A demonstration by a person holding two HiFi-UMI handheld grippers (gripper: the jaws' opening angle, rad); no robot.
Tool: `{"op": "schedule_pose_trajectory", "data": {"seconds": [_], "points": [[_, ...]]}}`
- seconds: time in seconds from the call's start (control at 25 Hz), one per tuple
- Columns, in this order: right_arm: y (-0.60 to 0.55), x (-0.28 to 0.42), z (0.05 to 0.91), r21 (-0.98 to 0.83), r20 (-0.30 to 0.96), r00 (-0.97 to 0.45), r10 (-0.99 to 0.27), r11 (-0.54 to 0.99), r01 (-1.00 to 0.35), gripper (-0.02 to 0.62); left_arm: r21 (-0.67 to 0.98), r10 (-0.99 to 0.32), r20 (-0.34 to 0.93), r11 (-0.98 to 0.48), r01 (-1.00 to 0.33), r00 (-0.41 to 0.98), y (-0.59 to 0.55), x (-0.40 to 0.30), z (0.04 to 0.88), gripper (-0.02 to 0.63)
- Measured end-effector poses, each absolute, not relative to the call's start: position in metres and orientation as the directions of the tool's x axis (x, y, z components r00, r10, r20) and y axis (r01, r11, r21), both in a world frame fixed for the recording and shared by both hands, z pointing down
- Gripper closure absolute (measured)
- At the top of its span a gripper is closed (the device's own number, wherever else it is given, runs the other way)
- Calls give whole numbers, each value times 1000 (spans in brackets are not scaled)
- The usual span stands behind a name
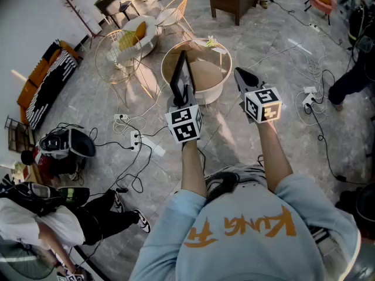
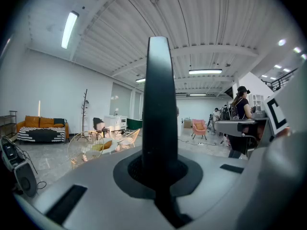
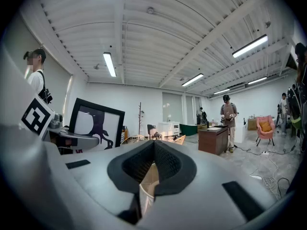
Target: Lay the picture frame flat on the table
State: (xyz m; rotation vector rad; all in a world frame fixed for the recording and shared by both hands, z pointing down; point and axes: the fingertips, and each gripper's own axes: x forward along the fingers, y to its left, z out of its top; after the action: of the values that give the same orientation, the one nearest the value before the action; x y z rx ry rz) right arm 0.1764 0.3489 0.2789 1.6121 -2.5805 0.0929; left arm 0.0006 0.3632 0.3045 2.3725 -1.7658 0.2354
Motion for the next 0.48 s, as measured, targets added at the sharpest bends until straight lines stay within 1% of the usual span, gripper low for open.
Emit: {"op": "schedule_pose_trajectory", "data": {"seconds": [0.32, 0.48], "points": [[358, 166, 276, 33, 118, -431, -895, 437, -899, 597, 64, -930, 237, -274, -960, 282, 363, -9, 317, 580], [358, 168, 274, 6, 93, -407, -909, 410, -912, 597, 77, -930, 237, -272, -959, 283, 362, -14, 317, 580]]}}
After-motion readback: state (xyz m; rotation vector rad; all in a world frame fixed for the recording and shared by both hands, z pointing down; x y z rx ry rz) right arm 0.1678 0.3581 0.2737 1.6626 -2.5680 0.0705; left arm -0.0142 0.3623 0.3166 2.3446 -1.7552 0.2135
